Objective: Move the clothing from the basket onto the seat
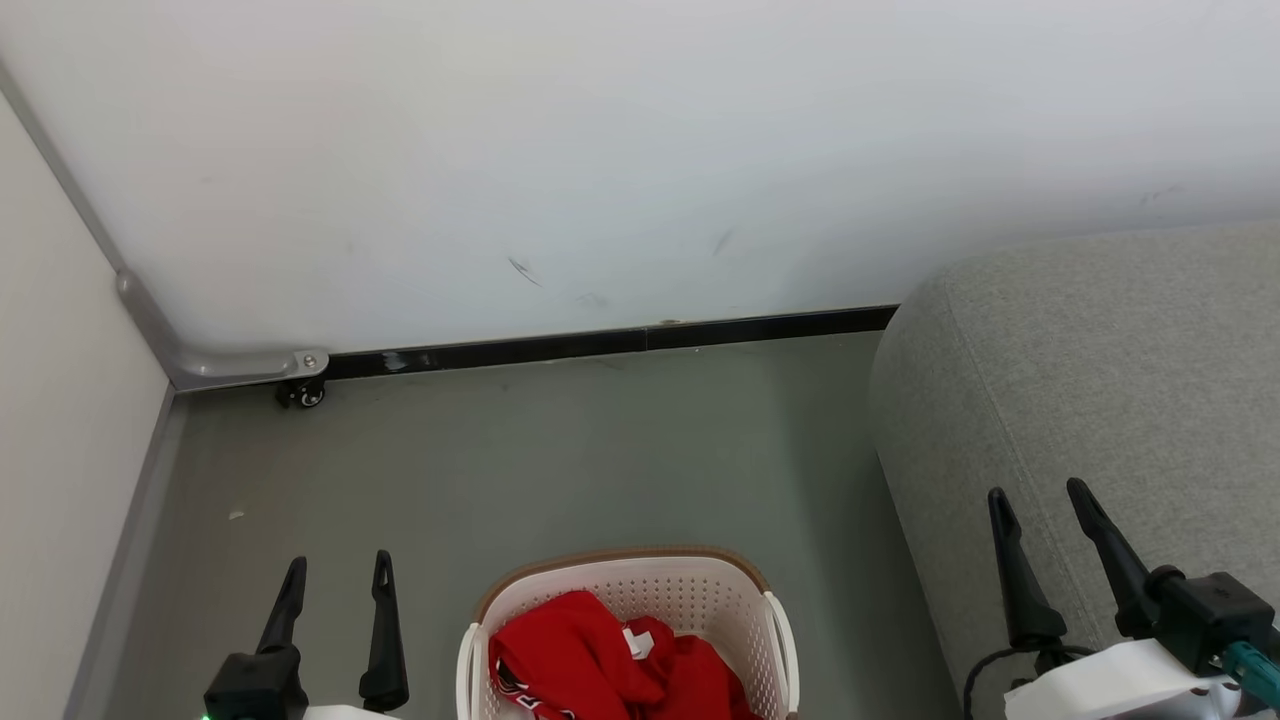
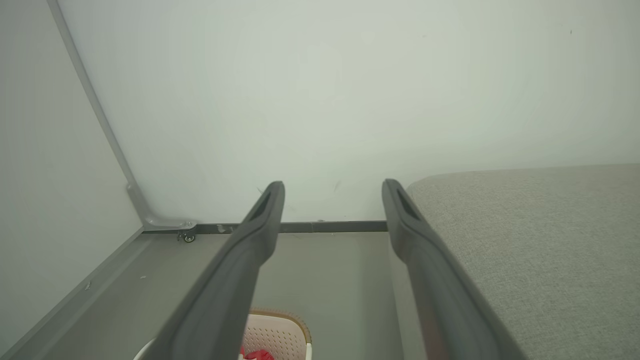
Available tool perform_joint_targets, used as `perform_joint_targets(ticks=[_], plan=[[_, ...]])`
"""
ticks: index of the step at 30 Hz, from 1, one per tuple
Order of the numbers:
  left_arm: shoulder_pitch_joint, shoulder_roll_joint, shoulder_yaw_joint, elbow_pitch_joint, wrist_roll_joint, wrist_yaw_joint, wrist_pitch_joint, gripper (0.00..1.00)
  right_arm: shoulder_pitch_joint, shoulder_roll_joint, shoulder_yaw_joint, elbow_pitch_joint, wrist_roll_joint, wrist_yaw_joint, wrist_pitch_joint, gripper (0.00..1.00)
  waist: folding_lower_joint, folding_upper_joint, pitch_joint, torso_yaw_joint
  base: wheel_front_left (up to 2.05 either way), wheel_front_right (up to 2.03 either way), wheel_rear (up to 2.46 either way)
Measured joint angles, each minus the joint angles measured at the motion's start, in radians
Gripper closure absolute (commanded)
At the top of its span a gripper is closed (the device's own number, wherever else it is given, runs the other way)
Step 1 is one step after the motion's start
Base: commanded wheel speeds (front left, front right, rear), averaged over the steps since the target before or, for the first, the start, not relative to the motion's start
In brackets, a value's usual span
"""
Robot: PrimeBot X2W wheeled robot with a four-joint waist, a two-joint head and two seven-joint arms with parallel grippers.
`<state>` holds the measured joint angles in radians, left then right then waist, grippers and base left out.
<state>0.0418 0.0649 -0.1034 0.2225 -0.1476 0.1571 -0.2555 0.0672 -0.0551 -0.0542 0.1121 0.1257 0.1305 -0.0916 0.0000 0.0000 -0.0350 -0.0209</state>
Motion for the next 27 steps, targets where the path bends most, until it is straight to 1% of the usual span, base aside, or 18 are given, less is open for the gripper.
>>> perform_joint_targets(ticks=[21, 27], plan=[[-0.002, 0.001, -0.007, -0.011, 0.002, -0.009, 0.0, 0.0, 0.021, 0.008, -0.003, -0.051, 0.0, 0.0, 0.03, 0.0, 0.0001, 0.0, 0.038, -0.013, 0.0, 0.0, 0.0], [-0.014, 0.0, -0.03, 0.008, 0.003, -0.027, 0.0, 0.0, 0.039, 0.012, -0.008, -0.072, 0.0, 0.0, 0.031, 0.0, 0.0001, 0.0, 0.063, -0.02, 0.0, 0.0, 0.0]])
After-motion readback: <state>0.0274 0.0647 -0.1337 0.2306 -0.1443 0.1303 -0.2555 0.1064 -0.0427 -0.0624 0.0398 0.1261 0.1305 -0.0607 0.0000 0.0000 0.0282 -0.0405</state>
